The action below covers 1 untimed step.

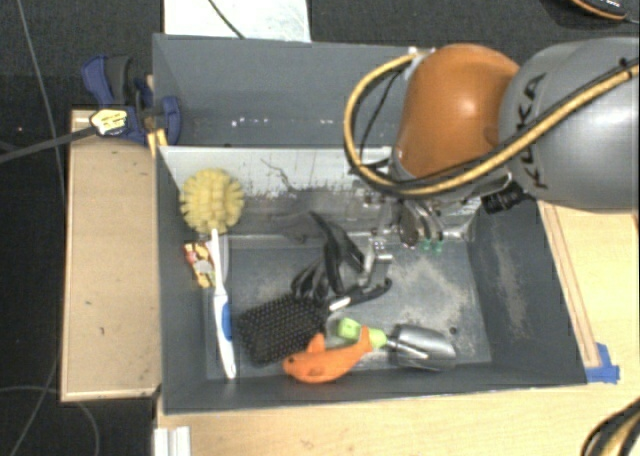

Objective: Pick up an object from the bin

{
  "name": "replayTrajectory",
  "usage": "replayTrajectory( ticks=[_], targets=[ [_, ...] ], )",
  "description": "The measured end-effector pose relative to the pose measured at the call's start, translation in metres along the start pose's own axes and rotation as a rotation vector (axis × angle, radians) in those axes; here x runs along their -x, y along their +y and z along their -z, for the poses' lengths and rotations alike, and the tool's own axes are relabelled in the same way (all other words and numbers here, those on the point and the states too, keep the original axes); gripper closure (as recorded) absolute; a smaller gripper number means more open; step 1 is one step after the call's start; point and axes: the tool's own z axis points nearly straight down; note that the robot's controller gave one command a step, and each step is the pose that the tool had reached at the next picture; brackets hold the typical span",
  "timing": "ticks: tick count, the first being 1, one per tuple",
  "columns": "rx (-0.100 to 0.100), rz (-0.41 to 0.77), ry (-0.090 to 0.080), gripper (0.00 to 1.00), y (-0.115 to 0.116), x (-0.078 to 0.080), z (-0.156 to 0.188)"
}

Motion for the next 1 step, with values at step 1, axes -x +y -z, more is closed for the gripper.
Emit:
replayTrajectory(
  ticks=[1],
  targets=[
    [0.0, 0.0, 0.0, 1.0, 0.0, 0.0, 0.0]
  ],
)
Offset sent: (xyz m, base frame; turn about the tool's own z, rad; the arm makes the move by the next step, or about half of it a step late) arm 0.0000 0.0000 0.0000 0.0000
